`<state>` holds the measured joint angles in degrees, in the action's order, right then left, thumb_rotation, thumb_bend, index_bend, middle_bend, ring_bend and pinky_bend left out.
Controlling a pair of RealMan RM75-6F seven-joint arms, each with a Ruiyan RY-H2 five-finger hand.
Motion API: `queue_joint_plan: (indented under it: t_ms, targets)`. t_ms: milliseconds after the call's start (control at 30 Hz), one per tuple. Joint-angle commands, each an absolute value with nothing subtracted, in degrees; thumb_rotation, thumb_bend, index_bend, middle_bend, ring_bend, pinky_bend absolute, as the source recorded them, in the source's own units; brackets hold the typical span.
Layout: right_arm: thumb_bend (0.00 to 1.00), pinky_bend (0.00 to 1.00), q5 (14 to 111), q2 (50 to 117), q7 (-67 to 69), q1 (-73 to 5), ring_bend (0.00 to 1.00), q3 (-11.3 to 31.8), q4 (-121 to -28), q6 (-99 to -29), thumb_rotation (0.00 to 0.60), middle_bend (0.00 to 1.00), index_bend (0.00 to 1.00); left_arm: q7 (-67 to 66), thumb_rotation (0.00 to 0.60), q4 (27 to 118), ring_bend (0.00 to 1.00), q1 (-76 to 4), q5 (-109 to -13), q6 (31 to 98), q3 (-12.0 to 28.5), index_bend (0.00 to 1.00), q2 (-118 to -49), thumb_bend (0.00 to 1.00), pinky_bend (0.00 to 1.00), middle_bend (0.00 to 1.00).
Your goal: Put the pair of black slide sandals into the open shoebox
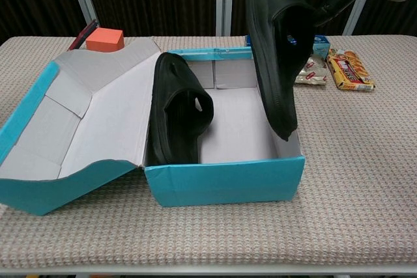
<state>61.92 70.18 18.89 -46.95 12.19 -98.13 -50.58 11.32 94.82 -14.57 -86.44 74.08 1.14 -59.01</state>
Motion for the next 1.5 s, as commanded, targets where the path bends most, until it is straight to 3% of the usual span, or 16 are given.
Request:
queue_joint_plan:
  t_ms: [33, 400, 1500]
  targets:
    - [0.23, 0.58, 67.50, 75.11, 26.16, -46.35, 0.39, 13.11, -92.00, -47.69, 0.600, 0.41, 0.48, 11.06, 0.600, 94.80, 0.00, -14.44, -86.35, 74.20, 1.10, 0.08, -59.05, 0.00, 0.11, 0.09]
    - [0.22, 0.58, 74.98, 81.02, 35.86, -47.71, 0.39, 13.16, -82.68, -44.89, 0.600, 0.41, 0.48, 10.79, 0.600, 94.21, 0.00, -14.25, -86.59, 74.66, 1.09, 0.08, -59.06, 0.00, 0.11, 0.09]
    - [0.23, 0.58, 73.66, 85.25, 27.99, -51.44, 0.39, 12.21, -76.64, -37.99, 0.600, 0.41, 0.49, 14.38, 0.600, 91.11, 0.00, -12.77, -87.05, 76.61, 0.90, 0.08, -59.95, 0.00, 0.11, 0.09]
